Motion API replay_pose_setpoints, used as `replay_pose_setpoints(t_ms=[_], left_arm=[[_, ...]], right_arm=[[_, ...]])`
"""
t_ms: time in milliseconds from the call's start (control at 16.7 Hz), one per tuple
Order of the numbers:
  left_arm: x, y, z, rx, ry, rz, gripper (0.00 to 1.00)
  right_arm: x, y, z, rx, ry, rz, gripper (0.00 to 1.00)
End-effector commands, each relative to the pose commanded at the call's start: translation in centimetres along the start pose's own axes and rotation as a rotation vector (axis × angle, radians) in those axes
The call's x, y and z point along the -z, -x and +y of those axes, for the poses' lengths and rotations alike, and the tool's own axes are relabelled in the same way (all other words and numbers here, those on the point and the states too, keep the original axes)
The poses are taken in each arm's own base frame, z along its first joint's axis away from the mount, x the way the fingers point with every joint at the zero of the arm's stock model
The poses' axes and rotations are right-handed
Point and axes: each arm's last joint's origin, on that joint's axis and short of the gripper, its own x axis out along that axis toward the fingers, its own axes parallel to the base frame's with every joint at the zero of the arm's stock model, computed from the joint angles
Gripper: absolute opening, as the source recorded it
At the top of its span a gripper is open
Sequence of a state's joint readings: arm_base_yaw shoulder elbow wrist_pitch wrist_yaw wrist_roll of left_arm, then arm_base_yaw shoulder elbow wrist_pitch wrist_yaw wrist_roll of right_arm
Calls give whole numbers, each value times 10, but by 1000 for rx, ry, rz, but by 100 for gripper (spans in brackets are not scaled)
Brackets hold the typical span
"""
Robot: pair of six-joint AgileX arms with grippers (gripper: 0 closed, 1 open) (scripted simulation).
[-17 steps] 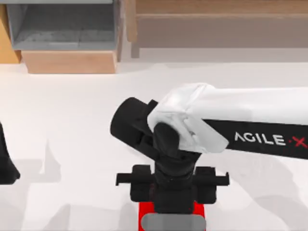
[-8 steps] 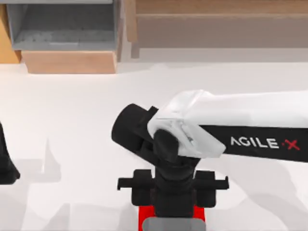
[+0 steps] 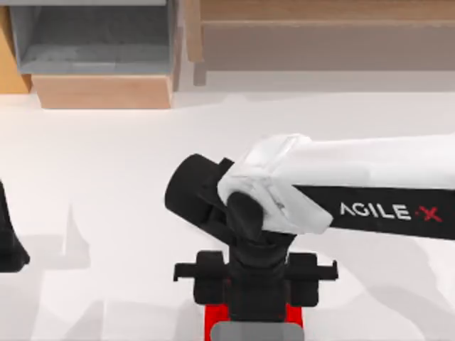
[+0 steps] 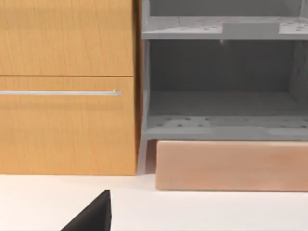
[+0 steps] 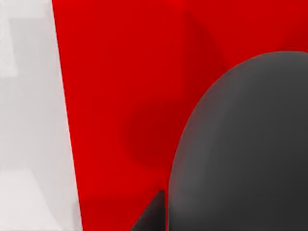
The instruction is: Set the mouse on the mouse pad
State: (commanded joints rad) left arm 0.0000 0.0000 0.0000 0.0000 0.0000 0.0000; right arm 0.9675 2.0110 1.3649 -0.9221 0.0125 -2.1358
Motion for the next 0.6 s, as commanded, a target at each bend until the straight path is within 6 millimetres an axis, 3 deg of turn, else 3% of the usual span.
replay_pose_setpoints(t_ms=[240,600], left_arm=[[0,0,0,0,0,0,100],[0,0,0,0,0,0,100]], right_arm=[[0,0,0,0,0,0,98],[0,0,0,0,0,0,100]])
